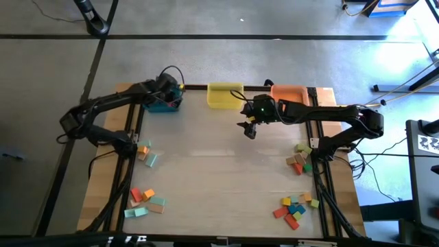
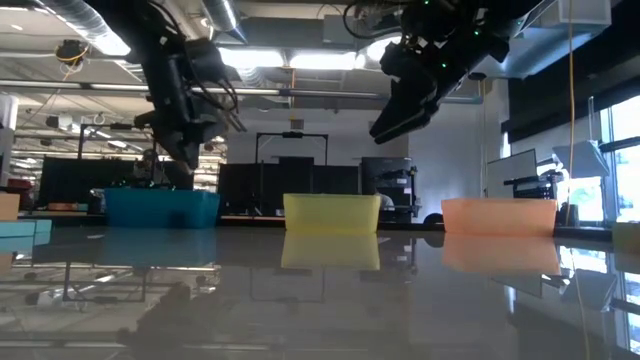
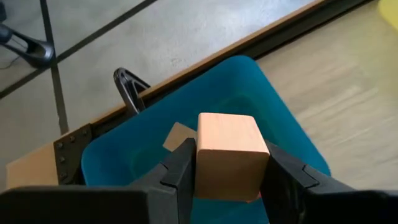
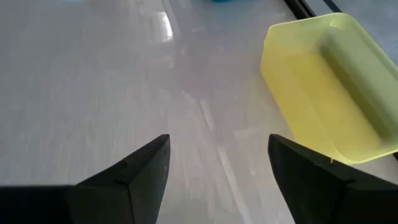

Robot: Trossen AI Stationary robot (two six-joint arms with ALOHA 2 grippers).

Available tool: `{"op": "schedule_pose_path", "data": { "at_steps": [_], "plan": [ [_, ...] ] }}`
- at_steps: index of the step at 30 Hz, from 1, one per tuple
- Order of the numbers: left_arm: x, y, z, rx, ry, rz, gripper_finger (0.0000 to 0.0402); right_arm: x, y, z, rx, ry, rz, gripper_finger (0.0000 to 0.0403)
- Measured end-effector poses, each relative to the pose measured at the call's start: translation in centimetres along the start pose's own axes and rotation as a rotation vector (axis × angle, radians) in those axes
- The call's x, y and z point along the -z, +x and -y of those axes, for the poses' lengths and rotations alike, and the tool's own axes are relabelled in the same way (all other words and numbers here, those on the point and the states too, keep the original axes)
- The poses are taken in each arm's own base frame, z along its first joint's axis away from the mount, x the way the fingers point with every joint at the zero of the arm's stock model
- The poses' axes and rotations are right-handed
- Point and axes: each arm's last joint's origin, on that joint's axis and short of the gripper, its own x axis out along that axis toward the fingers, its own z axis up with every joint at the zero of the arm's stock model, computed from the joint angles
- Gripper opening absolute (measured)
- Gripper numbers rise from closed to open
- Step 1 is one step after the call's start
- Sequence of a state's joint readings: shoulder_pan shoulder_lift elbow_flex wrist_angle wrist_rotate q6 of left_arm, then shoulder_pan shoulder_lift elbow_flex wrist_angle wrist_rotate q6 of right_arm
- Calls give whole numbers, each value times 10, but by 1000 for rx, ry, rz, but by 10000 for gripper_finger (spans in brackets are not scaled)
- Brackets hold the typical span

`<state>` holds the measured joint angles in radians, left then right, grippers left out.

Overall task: Sort blocks by size
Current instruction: Put the brown square block into the blue bin, then put the light green square block into the blue bin

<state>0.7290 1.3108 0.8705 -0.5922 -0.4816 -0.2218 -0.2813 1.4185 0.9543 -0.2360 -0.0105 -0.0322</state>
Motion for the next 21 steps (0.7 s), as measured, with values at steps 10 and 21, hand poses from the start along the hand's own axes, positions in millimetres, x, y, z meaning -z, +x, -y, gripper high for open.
{"op": "schedule_pose_path", "data": {
  "at_steps": [10,21],
  "plan": [
    [1,5,2,-4,21,-19,128,0,0,0,0,0,1,269],
    [2,10,-4,93,-22,-80,230,0,0,0,0,0,2,269]
  ]
}}
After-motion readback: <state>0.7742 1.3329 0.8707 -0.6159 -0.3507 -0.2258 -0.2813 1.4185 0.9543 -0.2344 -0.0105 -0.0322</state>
